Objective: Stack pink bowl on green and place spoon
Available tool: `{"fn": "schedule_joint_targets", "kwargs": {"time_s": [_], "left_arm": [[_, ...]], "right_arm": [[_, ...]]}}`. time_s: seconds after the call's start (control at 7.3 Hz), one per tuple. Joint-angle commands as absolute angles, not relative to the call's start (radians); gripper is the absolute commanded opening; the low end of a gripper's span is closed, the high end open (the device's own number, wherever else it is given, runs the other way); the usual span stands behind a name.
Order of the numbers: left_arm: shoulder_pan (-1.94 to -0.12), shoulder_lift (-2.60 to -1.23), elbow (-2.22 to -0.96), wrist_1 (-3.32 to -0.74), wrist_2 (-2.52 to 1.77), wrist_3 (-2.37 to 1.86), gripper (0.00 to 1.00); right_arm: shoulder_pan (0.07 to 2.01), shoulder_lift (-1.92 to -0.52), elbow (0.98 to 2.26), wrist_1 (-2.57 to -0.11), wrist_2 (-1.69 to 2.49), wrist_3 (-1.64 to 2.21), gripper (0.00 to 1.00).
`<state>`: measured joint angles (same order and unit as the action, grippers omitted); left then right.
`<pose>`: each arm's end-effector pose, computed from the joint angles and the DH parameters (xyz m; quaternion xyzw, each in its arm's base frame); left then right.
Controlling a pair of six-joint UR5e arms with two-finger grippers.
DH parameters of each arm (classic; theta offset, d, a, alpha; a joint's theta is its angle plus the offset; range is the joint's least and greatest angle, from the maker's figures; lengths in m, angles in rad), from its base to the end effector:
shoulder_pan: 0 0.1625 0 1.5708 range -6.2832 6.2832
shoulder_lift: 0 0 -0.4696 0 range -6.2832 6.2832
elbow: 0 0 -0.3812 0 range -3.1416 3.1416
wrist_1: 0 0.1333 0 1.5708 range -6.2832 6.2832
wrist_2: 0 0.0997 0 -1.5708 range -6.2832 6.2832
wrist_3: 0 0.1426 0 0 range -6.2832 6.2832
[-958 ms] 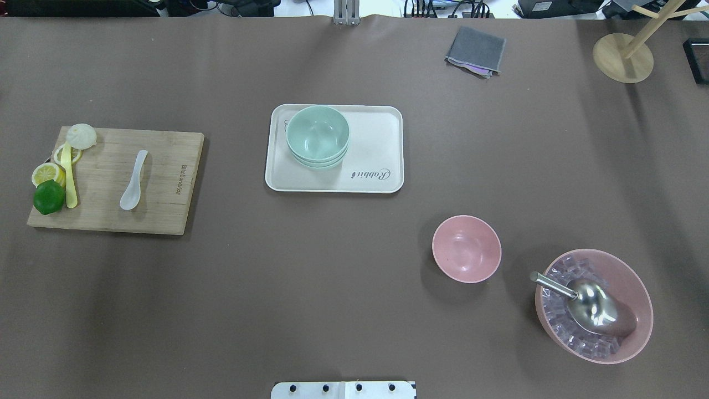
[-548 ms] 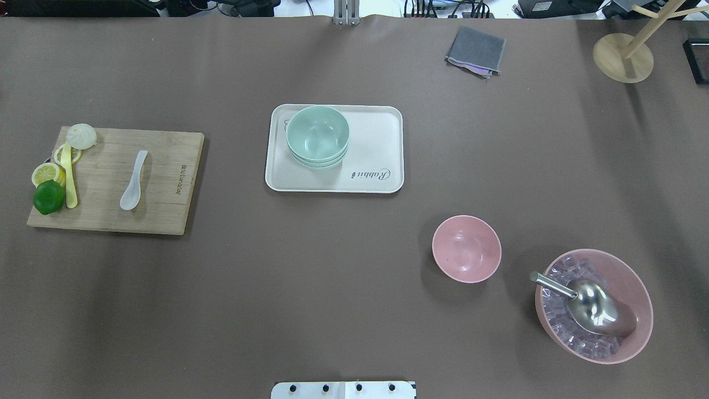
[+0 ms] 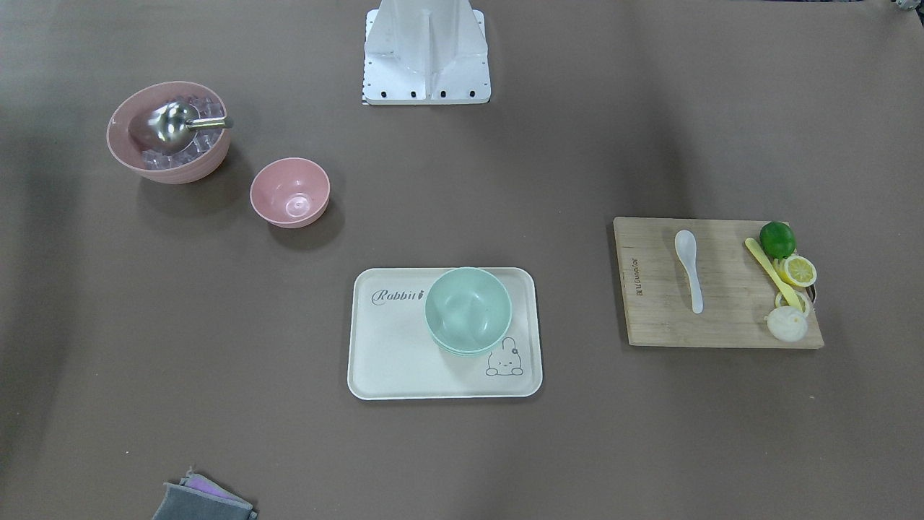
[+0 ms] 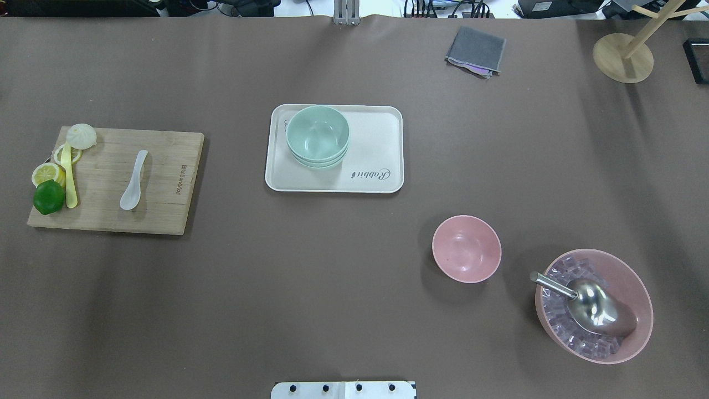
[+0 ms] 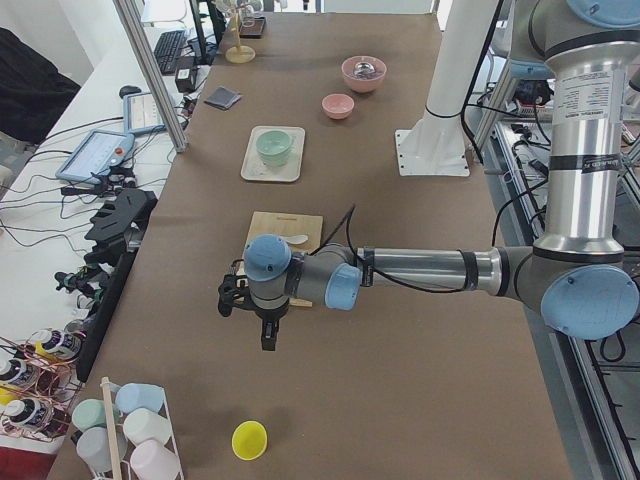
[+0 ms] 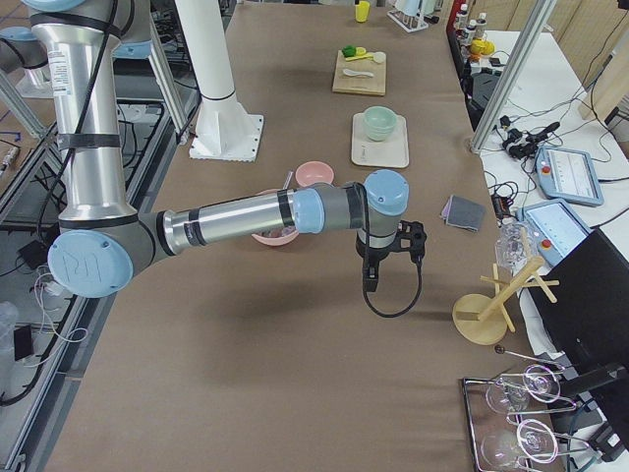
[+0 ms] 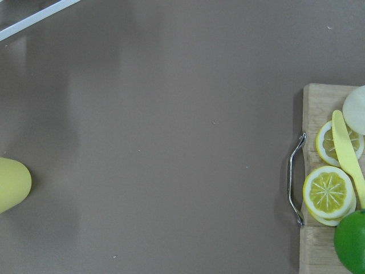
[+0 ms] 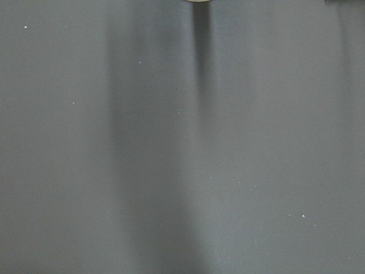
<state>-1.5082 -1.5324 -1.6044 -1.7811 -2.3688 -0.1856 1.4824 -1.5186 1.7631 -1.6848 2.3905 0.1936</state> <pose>-0.0010 -0.4821 0.7107 0.0460 0.3952 -0.0166 0.9173 -0.0157 -0.5065 0.6227 0.0033 -0.4021 0.0222 0.9153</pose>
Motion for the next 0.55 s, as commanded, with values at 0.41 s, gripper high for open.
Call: {"fn": "schedule_joint_targets", "kwargs": {"time_s": [0.41], "left_arm": [[-1.508,-1.526,-1.609,-1.781,-2.367,-0.192,0.98]], "right_arm": [[1.433,-1.516,1.740,-1.681,2.382,0.206,1.00]]}}
